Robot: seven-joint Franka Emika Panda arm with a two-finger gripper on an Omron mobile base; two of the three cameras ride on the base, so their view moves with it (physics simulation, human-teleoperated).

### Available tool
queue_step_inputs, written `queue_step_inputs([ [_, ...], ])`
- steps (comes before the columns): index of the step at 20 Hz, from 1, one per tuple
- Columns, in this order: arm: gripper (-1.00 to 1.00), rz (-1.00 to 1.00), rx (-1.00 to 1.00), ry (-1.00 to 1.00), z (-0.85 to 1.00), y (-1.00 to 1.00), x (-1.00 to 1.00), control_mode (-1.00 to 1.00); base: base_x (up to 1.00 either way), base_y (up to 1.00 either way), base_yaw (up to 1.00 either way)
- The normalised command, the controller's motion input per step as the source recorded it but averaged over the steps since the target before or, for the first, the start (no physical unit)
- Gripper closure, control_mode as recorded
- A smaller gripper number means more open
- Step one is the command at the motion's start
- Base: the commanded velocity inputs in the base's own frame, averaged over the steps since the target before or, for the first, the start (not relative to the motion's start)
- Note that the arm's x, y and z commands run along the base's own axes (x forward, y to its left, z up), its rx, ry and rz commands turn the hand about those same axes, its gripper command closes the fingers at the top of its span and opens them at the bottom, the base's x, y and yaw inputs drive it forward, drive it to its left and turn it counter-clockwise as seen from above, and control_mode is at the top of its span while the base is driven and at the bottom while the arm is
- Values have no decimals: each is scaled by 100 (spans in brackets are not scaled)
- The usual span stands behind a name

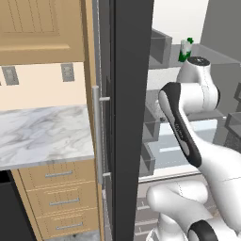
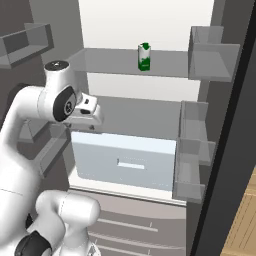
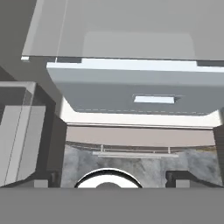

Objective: Take out the milk from the fridge and place it on the tray on the counter. Then take the sugar cube near the tray and place it in the tray.

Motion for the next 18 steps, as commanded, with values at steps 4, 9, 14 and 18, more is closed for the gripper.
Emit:
queue_step_inputs([
  [4, -100, 3, 2, -22, 50, -48, -15, -100, 0, 0, 0],
  [9, -100, 1, 2, -20, 66, -33, 0, -100, 0, 0, 0],
  [14, -100, 0, 0, -12, 91, -8, 4, -100, 0, 0, 0],
  [18, -100, 1, 0, -12, 64, -39, 1, -100, 0, 0, 0],
])
